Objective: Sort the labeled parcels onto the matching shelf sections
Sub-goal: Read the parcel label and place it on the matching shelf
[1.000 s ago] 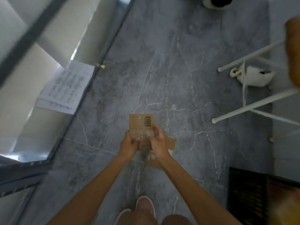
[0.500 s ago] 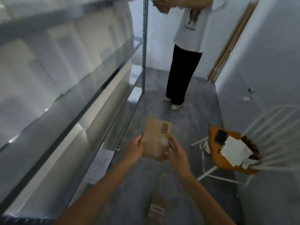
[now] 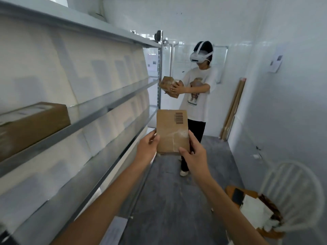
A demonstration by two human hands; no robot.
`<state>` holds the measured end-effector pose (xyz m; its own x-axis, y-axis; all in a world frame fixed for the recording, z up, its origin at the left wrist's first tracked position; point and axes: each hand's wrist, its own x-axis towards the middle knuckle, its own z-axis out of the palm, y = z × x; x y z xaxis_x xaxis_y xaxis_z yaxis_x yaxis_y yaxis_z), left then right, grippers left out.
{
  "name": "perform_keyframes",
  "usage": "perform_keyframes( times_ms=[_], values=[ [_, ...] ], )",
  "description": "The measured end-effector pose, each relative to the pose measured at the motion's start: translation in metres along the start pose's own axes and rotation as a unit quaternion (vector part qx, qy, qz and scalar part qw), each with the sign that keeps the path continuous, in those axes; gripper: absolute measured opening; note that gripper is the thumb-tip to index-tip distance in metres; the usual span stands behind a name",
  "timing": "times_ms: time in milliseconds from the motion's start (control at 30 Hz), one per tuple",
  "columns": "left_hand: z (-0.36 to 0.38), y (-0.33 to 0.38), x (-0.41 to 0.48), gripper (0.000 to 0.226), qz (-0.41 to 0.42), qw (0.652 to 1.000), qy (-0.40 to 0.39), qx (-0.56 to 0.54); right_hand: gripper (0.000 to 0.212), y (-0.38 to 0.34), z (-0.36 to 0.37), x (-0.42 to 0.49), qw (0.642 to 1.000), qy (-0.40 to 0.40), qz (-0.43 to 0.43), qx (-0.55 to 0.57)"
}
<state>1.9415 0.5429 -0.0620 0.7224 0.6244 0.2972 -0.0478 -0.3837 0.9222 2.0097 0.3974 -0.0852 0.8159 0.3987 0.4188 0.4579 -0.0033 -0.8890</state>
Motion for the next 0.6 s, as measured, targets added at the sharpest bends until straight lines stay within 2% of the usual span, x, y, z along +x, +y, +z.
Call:
perform_keyframes(
  times_ms=[233,300,400,500,600],
  values=[
    [-0.049,0.020,-0.030,0.043,0.022,0.998,0.018,-0.050,0.067,-0.040,0.031,-0.033,0.997,-0.008,-0.011,0.076],
    [-0.067,0.025,-0.042,0.045,0.028,0.997,0.033,-0.062,0.067,-0.050,0.037,-0.041,0.994,-0.027,-0.021,0.100],
    [-0.099,0.035,-0.066,0.033,0.038,0.995,0.074,-0.047,0.064,-0.069,0.048,-0.053,0.985,-0.066,-0.018,0.161],
    [-0.124,0.046,-0.097,0.030,0.044,0.991,0.120,-0.042,0.061,-0.086,0.058,-0.071,0.972,-0.103,-0.042,0.207],
    [-0.140,0.059,-0.131,0.031,0.035,0.987,0.149,-0.044,0.060,-0.095,0.066,-0.092,0.955,-0.150,-0.017,0.257]
  ],
)
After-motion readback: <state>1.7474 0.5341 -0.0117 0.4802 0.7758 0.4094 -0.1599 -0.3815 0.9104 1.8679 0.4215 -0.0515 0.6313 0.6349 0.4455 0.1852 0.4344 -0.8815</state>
